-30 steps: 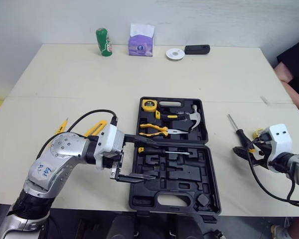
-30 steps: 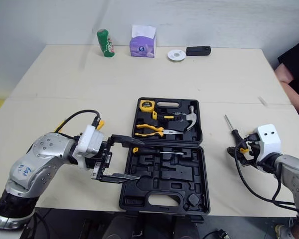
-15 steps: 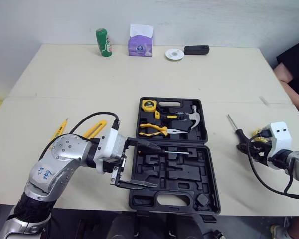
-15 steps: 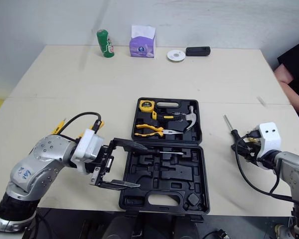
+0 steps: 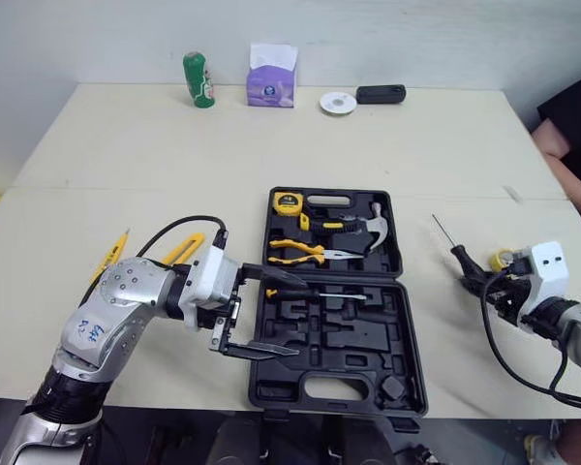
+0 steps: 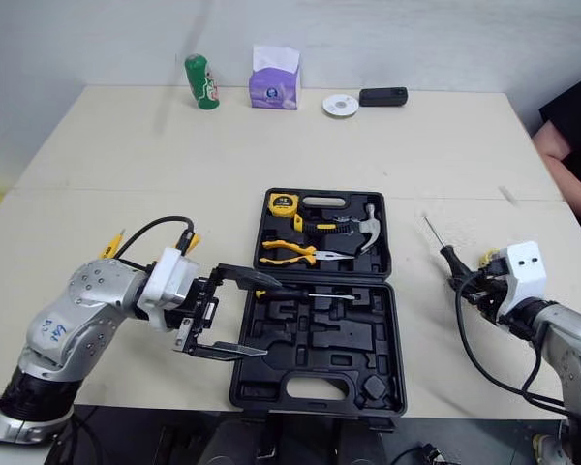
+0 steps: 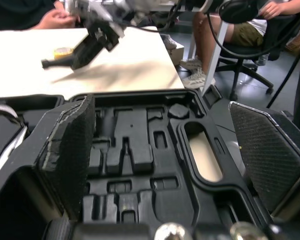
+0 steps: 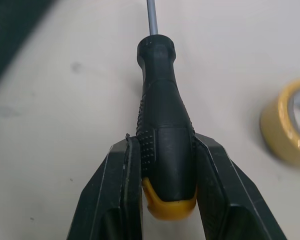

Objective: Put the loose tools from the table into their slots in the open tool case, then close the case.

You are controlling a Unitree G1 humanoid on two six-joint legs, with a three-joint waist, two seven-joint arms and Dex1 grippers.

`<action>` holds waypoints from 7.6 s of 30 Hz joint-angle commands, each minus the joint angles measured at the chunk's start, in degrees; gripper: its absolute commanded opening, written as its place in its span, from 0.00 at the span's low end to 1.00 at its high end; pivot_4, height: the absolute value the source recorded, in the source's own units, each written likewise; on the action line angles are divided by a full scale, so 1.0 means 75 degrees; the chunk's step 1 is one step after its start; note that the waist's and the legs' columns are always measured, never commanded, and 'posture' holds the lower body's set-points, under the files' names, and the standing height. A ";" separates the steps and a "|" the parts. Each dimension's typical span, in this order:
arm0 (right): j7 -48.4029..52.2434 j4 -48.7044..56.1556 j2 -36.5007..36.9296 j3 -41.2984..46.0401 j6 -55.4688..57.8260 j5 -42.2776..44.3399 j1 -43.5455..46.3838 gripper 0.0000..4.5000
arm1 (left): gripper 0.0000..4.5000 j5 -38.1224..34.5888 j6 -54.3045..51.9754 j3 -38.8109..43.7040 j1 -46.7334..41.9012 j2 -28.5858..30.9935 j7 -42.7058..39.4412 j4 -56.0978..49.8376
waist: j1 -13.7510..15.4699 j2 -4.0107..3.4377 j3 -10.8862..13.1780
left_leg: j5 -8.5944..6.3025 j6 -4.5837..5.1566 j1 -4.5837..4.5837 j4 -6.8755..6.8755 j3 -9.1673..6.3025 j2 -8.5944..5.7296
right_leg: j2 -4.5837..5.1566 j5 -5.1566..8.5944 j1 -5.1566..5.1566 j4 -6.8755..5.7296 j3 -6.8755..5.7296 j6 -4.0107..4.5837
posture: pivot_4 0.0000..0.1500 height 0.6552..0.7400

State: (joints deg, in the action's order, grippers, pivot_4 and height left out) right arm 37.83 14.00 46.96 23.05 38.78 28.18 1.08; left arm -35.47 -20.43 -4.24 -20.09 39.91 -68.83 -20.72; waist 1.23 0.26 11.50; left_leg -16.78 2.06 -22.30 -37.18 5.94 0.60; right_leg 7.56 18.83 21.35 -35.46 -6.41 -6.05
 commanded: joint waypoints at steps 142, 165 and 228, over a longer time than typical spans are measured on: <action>0.3149 -0.2574 -0.1196 -0.5291 -0.4411 -0.2951 0.1573 0.01 | 1.00 0.1354 0.1419 0.0761 0.0791 0.0825 -0.0435 0.1629 | -0.0386 0.0173 -0.0145 | -0.0098 -0.0043 0.0167 -0.0026 0.0006 0.0063 | 0.0007 0.0004 -0.0133 -0.0024 0.0005 0.0068 | 1.00 1.00; 0.3391 -0.1231 -0.1013 -0.3818 -0.5051 -0.1511 0.1458 0.01 | 1.00 0.1301 0.1586 0.0956 0.0806 0.0639 -0.0156 0.1863 | -0.0235 0.0067 -0.0135 | -0.0075 -0.0086 0.0125 0.0006 -0.0001 0.0073 | 0.0002 0.0013 -0.0089 -0.0006 -0.0013 0.0107 | 1.00 1.00; 0.1466 -0.3964 -0.0525 0.1665 -0.8496 0.0423 -0.1137 1.00 | 1.00 0.0560 0.2086 0.6411 0.4019 0.0927 0.3113 0.4314 | -0.0371 0.0056 -0.0036 | -0.0070 -0.0096 0.0135 0.0133 0.0106 0.0080 | -0.0005 0.0022 0.0018 -0.0026 0.0064 0.0121 | 1.00 1.00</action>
State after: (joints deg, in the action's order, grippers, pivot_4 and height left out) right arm 47.29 -19.36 42.54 35.26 -26.24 28.84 -7.40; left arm -29.74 -3.14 44.16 9.57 45.34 -43.77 15.33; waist -1.55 0.69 11.23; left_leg -17.17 1.11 -21.30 -36.16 6.73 1.20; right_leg 7.51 18.99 21.49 -35.63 -5.95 -5.14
